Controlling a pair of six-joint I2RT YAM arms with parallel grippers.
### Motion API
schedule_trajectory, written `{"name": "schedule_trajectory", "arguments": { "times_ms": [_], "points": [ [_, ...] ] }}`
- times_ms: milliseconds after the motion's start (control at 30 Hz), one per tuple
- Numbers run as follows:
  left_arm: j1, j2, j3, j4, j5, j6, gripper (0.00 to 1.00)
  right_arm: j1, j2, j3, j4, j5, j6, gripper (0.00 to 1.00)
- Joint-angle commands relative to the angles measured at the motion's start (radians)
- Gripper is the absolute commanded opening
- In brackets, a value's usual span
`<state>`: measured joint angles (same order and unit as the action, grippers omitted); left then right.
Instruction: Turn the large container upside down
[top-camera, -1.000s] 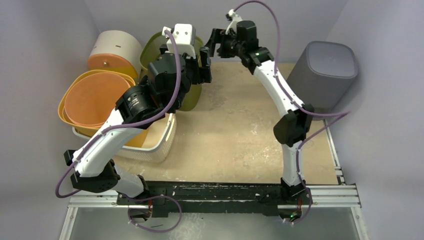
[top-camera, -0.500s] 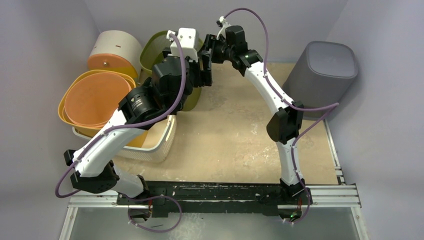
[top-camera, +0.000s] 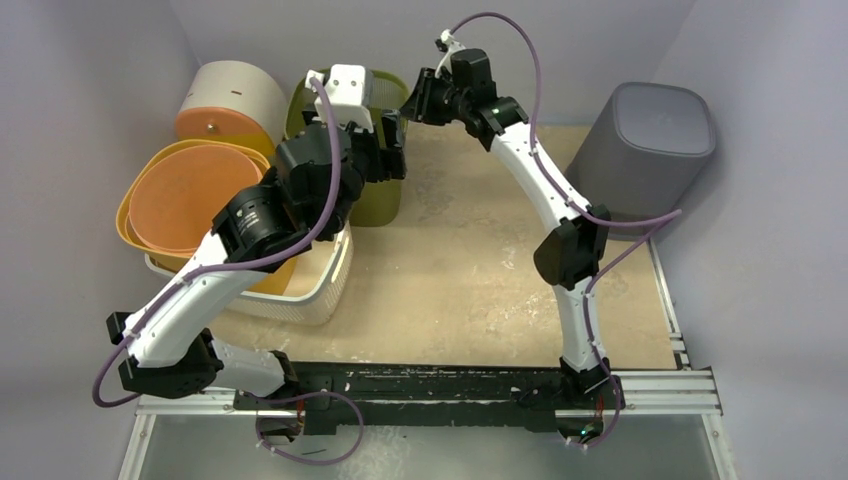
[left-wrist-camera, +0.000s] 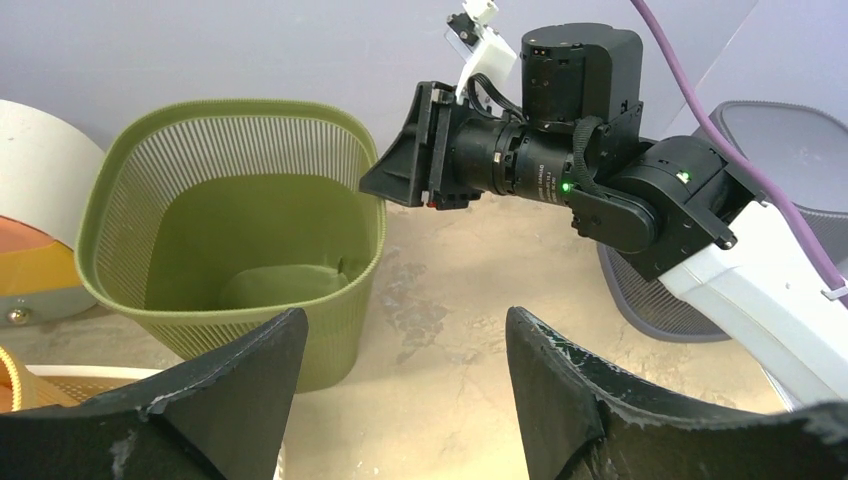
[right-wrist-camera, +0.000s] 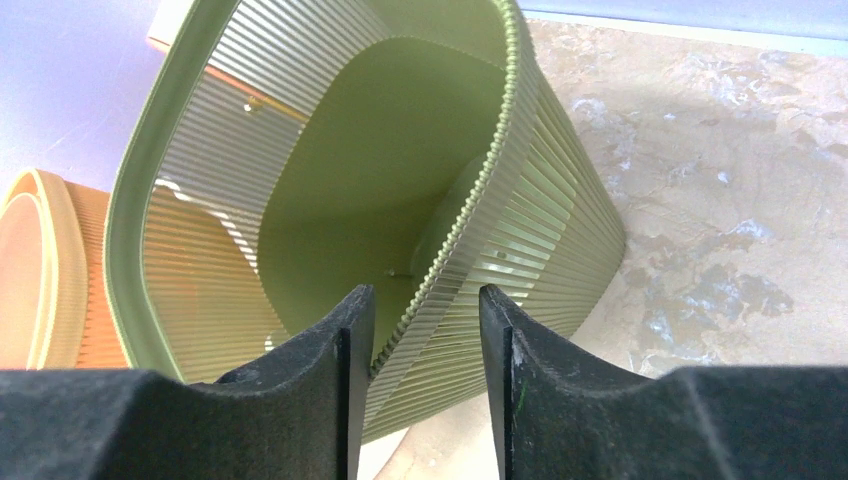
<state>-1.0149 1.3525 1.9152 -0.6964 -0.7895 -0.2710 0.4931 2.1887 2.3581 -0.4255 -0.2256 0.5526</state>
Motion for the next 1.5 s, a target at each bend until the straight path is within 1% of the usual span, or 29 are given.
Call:
{"name": "schedule_trajectory", "arguments": {
  "times_ms": [0, 167, 200, 333, 467, 667, 867, 1000, 1033, 1100, 1167, 1200, 1300, 1367, 1467],
  "points": [
    [0.001, -0.046, -0.013, 0.041, -0.02, -0.01, 0.7, -0.004, -0.038, 0.028, -0.105, 0.077, -0.047, 0.3],
    [0.001, -0.074, -0.025, 0.039, -0.03, -0.014, 0.7, -0.005, -0.046, 0.034, -0.144, 0.118, -0.066, 0.04],
    [0.002, -0.078, -0.024, 0.036, -0.03, -0.014, 0.7, -0.005, -0.051, 0.035, -0.152, 0.134, -0.073, 0.0],
    [0.001, -0.093, -0.03, 0.029, -0.035, -0.02, 0.7, -0.005, -0.088, 0.044, -0.193, 0.229, -0.106, 0.0],
    [0.002, -0.106, -0.034, 0.024, -0.034, -0.021, 0.7, -0.005, -0.143, 0.056, -0.229, 0.36, -0.161, 0.0],
    [0.001, -0.11, -0.024, 0.018, -0.028, -0.011, 0.7, -0.004, -0.253, 0.013, -0.249, 0.513, -0.198, 0.0],
    [0.002, -0.097, -0.006, 0.008, -0.004, -0.005, 0.7, -0.005, -0.31, -0.036, -0.271, 0.544, -0.199, 0.0],
    [0.001, -0.092, -0.006, 0.003, 0.008, -0.014, 0.7, -0.005, -0.338, -0.107, -0.28, 0.533, -0.188, 0.0],
    [0.001, -0.089, -0.007, 0.0, 0.009, -0.018, 0.7, -0.004, -0.348, -0.128, -0.276, 0.531, -0.186, 0.03],
    [0.002, -0.087, -0.008, -0.003, 0.011, -0.023, 0.7, -0.005, -0.367, -0.17, -0.275, 0.519, -0.178, 0.17],
    [0.002, -0.088, -0.008, -0.003, 0.012, -0.029, 0.7, -0.004, -0.385, -0.205, -0.272, 0.523, -0.175, 0.26],
    [0.002, -0.088, -0.008, -0.002, 0.012, -0.03, 0.7, -0.004, -0.394, -0.219, -0.275, 0.538, -0.177, 0.4],
    [0.001, -0.084, -0.002, -0.003, 0.006, -0.038, 0.7, -0.005, -0.416, -0.224, -0.286, 0.598, -0.206, 0.54],
    [0.002, -0.071, 0.009, -0.013, 0.007, -0.042, 0.7, -0.004, -0.439, -0.231, -0.262, 0.638, -0.243, 0.59],
    [0.001, -0.044, 0.053, -0.041, 0.004, -0.056, 0.71, -0.004, -0.471, -0.234, -0.226, 0.626, -0.293, 0.61]
  ]
}}
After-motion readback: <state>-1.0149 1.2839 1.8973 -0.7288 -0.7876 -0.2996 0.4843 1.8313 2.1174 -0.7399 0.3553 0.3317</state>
